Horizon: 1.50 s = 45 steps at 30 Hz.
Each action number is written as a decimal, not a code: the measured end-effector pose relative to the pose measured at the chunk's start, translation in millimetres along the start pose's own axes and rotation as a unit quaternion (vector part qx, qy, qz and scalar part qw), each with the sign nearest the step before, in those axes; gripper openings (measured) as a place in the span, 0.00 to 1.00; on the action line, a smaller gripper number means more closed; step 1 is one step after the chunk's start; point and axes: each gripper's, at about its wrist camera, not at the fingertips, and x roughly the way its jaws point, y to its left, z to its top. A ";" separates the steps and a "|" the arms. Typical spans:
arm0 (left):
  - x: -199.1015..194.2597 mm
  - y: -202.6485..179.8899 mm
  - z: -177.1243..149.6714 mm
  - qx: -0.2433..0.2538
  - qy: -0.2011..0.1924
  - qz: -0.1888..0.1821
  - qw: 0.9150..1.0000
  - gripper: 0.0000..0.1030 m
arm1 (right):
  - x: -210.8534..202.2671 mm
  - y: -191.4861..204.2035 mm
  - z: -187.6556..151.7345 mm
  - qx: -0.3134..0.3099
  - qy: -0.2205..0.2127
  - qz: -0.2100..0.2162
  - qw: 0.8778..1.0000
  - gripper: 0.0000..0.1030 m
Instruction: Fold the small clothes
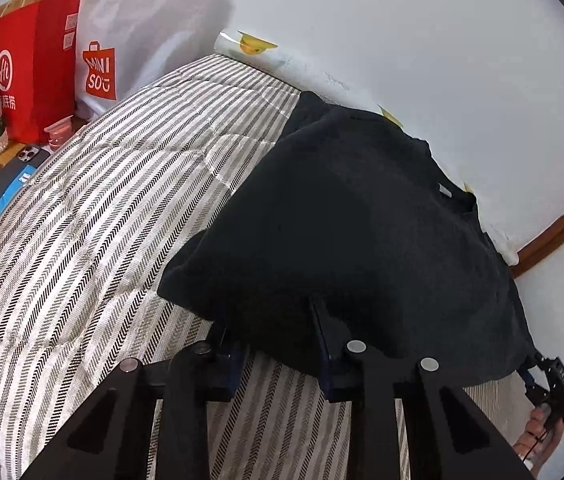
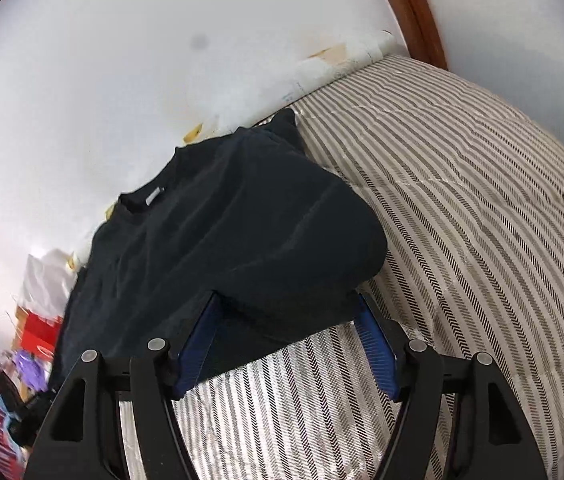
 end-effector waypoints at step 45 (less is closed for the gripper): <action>-95.3 25.8 -110.0 0.036 -0.015 -0.003 0.999 0.09 | -106.3 8.9 -107.3 -0.147 0.000 -0.128 0.981 0.47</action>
